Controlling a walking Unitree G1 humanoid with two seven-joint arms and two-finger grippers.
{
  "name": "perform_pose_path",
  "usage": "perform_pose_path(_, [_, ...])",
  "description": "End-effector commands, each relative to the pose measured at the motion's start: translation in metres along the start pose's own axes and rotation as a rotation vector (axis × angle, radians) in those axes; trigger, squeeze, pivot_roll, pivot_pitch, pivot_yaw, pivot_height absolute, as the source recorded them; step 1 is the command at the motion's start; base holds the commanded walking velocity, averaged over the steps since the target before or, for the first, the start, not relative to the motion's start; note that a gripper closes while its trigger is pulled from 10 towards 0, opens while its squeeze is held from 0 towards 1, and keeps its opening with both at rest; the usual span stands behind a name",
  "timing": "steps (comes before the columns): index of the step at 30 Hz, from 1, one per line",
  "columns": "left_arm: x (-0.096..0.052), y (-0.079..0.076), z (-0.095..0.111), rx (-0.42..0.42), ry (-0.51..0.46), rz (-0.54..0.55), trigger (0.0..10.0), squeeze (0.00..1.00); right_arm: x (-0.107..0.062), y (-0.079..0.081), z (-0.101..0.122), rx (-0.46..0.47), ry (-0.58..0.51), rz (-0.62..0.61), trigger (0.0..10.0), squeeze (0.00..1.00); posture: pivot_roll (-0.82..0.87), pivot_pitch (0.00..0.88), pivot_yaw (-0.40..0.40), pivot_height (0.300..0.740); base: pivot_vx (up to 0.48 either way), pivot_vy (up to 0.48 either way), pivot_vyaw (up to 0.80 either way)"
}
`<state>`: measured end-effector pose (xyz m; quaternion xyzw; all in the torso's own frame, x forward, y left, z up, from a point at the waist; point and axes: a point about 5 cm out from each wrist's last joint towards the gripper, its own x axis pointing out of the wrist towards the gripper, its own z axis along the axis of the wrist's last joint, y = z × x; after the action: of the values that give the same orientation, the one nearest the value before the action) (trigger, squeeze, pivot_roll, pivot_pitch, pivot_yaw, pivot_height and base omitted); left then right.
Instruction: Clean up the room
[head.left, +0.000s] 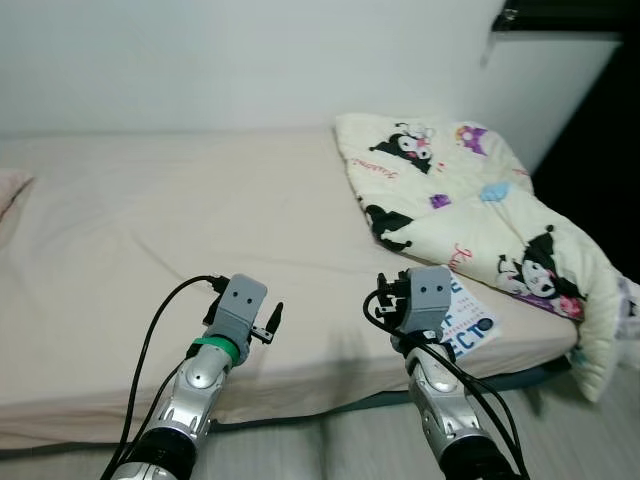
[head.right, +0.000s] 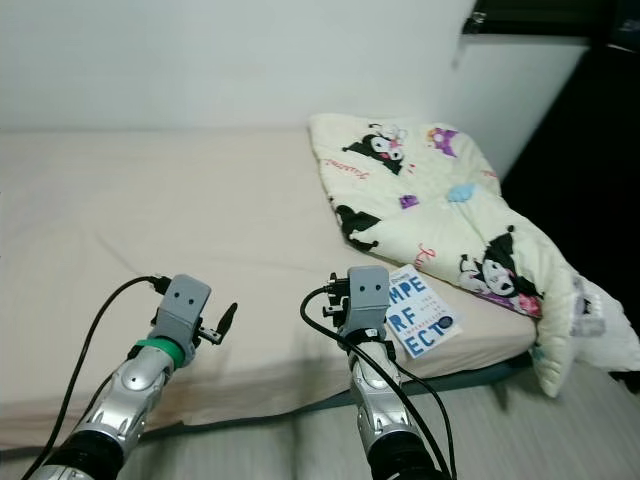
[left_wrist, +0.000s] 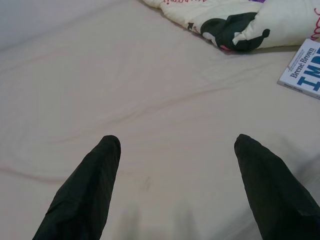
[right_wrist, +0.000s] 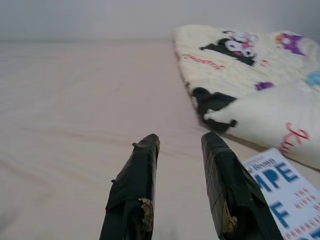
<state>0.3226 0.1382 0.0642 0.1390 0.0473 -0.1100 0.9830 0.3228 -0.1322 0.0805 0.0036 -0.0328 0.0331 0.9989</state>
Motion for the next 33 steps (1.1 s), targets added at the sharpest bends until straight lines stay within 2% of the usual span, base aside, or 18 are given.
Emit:
perform_pose_path(1, [-0.0017, -0.0012, -0.0039, 0.003, 0.019, -0.006, 10.0, 0.00, -0.0037, -0.0026, -0.0052, 0.003, 0.024, -0.013, 10.0, 0.00, -0.05, 0.064, -0.009, 0.720, 0.000, 0.000, 0.00])
perform_pose_path(11, [-0.0012, -0.0014, -0.0017, 0.011, 0.003, -0.022, 10.0, 0.00, -0.0038, -0.0013, -0.0056, 0.007, 0.027, -0.010, 10.0, 0.00, -0.05, 0.069, -0.004, 0.720, 0.000, -0.028, 0.00])
perform_pose_path(33, [-0.0015, -0.0009, -0.0022, 0.020, 0.004, -0.022, 10.0, 0.00, -0.0047, -0.0016, -0.0062, 0.006, 0.029, -0.013, 10.0, 0.00, -0.06, 0.070, 0.000, 0.720, 0.000, -0.424, 0.00])
